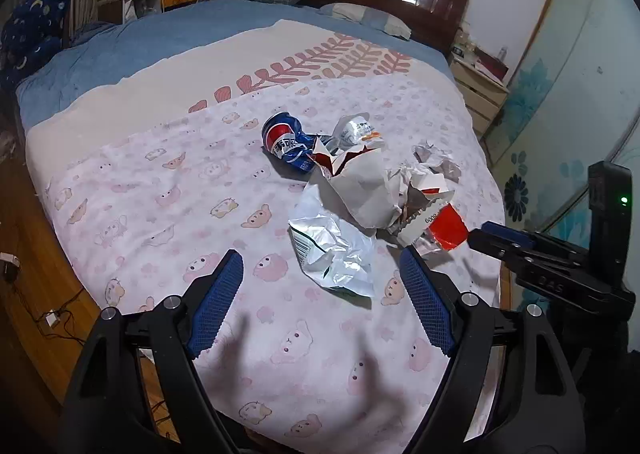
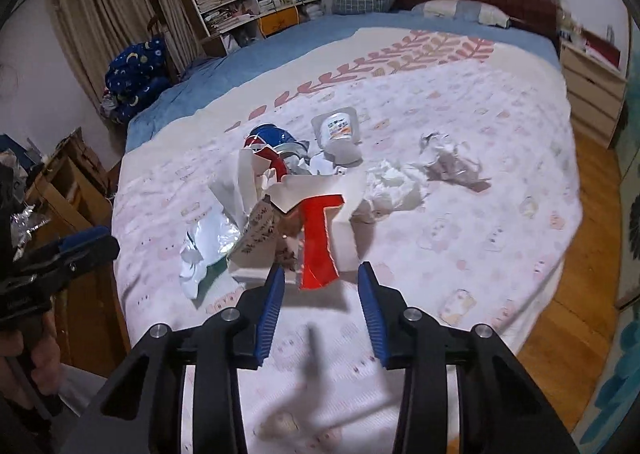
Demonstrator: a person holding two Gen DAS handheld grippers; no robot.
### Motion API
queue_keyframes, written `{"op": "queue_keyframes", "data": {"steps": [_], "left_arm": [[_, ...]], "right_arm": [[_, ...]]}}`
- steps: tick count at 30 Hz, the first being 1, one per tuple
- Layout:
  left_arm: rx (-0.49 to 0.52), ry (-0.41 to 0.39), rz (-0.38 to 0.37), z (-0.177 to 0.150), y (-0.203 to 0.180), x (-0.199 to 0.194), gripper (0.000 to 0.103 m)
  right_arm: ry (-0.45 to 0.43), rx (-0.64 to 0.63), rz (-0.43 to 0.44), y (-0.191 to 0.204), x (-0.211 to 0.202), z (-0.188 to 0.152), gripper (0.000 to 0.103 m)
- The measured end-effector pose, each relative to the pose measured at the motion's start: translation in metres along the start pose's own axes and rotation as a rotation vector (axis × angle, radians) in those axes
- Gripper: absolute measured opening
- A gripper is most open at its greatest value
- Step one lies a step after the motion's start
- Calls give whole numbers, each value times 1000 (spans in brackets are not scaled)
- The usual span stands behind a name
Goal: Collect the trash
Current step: 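Grasp the red-and-white paper packaging with the right gripper while the left gripper grasps white paper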
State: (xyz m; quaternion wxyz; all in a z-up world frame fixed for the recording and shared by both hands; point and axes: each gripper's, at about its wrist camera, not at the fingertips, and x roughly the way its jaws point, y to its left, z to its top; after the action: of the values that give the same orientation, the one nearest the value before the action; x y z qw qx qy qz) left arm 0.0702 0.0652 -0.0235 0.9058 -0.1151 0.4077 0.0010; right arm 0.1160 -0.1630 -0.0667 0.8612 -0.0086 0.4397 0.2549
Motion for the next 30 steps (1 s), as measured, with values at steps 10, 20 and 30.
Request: {"op": "queue_keyframes", "data": {"steps": [10,20,30], "left_arm": [[52,34,29,-6,-9,9,80],[31,120,18,-7,-3,34,80],[-79,85,-153,36,-15,71,82]], "right_arm": [[69,21,35,5,58,16,8],[-33,43,114,-1,16,23,3],[-127,178,134,-57,-38,18,3]]}}
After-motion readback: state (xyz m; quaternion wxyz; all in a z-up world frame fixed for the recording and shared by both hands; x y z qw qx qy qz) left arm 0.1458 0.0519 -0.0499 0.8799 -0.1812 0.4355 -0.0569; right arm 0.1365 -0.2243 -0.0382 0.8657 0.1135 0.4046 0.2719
